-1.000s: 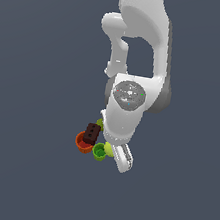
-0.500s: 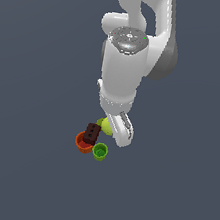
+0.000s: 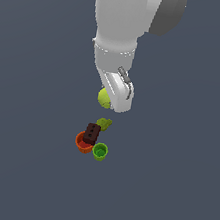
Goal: Pick up a designated object from a clutter of objects.
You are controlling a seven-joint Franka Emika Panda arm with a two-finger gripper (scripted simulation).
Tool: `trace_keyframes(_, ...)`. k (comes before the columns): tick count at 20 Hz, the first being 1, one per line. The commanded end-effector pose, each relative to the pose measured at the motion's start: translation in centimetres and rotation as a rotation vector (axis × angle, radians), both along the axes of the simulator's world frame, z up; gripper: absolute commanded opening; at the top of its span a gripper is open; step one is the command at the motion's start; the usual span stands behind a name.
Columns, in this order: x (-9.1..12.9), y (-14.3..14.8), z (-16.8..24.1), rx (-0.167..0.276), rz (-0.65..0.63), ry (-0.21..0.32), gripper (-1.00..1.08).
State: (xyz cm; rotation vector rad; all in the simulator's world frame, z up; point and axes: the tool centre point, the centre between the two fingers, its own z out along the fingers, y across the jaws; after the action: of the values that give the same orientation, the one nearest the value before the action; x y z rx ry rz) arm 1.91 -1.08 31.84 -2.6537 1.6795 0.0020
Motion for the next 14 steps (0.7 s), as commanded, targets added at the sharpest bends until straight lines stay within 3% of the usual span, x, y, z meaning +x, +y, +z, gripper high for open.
trace_keyframes(1, -0.9, -0.5, 2.1, -0.001, 0.000, 0.000, -1.00)
trace_keyframes(14, -2.9, -1.8, 7.5, -0.002, 0.000, 0.000, -1.00)
